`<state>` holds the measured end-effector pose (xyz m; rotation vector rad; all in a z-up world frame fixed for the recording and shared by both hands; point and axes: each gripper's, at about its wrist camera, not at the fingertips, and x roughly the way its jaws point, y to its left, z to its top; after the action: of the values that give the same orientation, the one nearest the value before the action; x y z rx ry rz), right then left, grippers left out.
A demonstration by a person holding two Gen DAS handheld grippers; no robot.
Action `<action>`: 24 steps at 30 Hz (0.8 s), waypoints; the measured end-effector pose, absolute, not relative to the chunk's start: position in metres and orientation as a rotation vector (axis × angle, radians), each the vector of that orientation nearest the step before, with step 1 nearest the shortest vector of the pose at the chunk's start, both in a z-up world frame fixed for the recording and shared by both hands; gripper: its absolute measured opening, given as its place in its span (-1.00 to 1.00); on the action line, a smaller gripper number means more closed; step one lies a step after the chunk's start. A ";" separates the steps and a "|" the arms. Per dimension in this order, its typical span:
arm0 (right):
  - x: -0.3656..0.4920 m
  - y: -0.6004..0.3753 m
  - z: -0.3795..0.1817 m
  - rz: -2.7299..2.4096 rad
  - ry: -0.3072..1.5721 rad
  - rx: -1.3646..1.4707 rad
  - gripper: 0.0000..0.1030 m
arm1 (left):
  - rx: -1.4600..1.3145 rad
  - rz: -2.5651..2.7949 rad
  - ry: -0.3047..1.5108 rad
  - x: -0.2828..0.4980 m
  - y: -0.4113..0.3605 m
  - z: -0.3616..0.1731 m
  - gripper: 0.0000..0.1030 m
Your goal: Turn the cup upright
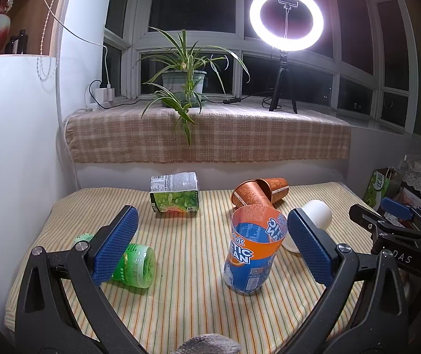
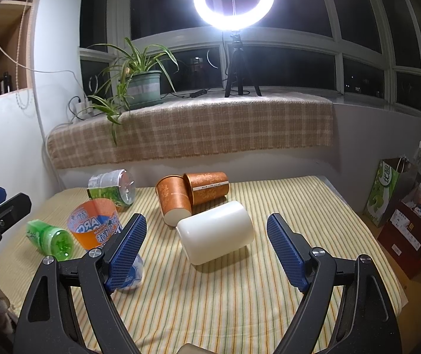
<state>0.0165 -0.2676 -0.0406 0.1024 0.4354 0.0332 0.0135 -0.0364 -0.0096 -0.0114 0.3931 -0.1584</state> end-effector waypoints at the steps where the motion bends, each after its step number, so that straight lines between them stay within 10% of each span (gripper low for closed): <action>1: 0.016 -0.268 -0.041 0.033 0.437 0.104 0.63 | -0.012 -0.158 0.393 0.014 -0.036 -0.010 0.99; 24: 0.016 -0.269 -0.043 0.038 0.449 0.098 0.63 | -0.012 -0.149 0.386 0.009 -0.034 -0.006 0.99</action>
<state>0.0163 -0.2687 -0.0432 0.0982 0.4492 0.0378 0.0091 -0.0345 -0.0064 -0.0120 0.3860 -0.1486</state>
